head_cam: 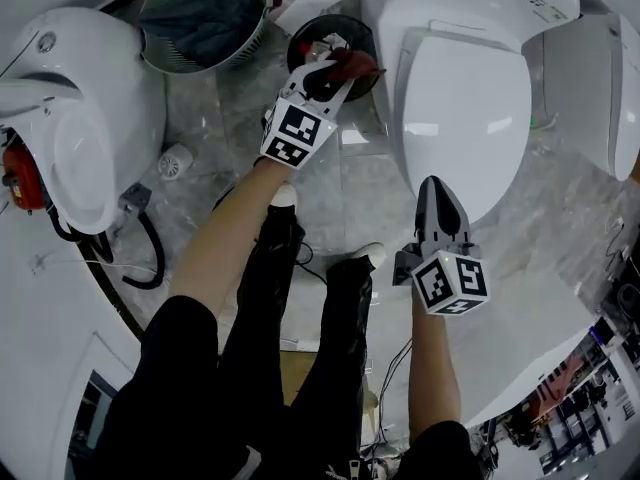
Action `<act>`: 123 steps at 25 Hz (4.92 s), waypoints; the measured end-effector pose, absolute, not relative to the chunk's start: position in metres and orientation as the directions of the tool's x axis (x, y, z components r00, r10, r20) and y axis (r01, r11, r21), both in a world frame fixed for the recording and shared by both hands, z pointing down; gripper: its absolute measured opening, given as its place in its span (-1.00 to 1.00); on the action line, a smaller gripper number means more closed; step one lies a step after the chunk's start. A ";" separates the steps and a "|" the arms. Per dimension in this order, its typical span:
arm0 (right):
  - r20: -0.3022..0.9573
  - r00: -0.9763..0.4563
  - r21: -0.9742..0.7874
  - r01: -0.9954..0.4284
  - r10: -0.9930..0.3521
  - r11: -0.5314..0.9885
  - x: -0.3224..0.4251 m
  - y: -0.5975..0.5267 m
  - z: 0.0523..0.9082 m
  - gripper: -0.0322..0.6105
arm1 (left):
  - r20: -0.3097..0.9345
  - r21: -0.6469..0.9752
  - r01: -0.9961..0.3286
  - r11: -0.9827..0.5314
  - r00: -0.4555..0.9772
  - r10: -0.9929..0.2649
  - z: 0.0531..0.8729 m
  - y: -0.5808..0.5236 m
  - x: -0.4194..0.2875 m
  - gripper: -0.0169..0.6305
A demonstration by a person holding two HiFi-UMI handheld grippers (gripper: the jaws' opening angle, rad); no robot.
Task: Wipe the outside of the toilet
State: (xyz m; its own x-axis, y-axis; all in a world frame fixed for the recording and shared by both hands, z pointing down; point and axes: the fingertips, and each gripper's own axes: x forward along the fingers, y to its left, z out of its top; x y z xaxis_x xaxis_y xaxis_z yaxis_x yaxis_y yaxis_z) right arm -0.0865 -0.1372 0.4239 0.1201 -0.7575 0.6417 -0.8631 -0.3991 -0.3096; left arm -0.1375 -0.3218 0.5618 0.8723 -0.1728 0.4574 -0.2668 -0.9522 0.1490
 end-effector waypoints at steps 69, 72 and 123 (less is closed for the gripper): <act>0.650 0.265 -0.299 -0.772 -0.712 -0.560 -0.084 0.280 0.489 -0.89 | 0.509 0.237 -0.092 -0.967 0.860 0.043 0.654 0.122 -0.063 -0.67; 0.653 0.272 -0.298 -0.765 -0.706 -0.571 -0.082 0.289 0.488 -0.89 | 0.505 0.233 -0.020 -0.972 0.857 0.103 0.652 0.145 -0.042 -0.67; 0.671 0.281 -0.287 -0.755 -0.686 -0.590 -0.090 0.019 0.483 -0.89 | 0.509 0.196 -0.303 -0.933 0.845 -0.167 0.687 -0.277 -0.078 -0.65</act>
